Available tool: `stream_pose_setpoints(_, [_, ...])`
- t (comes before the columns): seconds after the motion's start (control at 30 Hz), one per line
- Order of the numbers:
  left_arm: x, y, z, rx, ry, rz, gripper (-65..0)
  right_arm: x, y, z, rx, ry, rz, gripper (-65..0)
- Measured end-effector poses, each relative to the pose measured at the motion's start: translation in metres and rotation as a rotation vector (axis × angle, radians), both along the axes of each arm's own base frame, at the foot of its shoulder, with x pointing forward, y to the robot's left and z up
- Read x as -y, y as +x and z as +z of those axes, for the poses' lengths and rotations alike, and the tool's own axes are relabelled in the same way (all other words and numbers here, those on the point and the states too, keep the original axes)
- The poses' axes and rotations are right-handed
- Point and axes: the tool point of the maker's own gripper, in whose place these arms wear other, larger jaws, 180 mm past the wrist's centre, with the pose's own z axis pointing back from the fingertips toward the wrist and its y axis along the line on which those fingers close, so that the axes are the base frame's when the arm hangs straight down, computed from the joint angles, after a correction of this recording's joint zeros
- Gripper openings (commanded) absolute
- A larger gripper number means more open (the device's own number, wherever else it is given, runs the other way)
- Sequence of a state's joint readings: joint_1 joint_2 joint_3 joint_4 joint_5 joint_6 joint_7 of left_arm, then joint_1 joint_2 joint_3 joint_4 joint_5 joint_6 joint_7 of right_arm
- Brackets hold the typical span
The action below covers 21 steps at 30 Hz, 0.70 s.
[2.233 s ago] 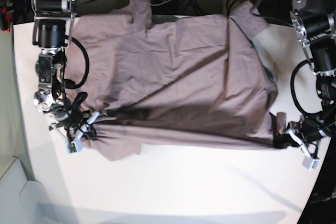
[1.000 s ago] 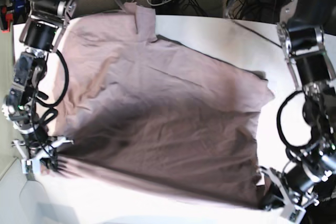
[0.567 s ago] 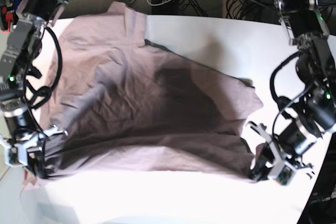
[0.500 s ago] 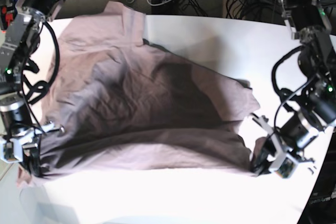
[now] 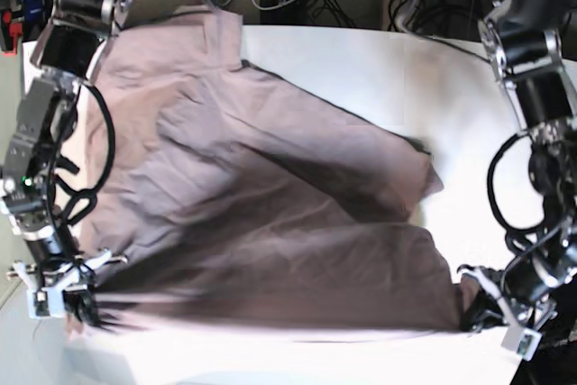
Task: Layout the t-shirt on the table in an organized manner, then fold the t-shirt properly
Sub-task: 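Pull the shirt open with both grippers, spreading it across the table, then release the shirt and raise both grippers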
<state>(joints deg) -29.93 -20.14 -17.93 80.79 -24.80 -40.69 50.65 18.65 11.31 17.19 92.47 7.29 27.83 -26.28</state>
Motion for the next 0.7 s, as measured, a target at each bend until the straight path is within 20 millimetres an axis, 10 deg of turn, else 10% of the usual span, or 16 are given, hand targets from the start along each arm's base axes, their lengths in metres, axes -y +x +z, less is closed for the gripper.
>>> stream_pose_setpoints(0.37, [0.040, 0.066, -0.060, -0.166, -0.189, -0.060, -58.6, 0.030, 0.044, -0.073, -0.237, 0.106, -0.048, -65.0])
stream_pose_setpoints(0.7, [0.025, 0.074, -0.063, -0.141, -0.266, -0.005, 0.0, 0.054, 0.043, -0.097, -0.370, 0.099, -0.087, -35.3])
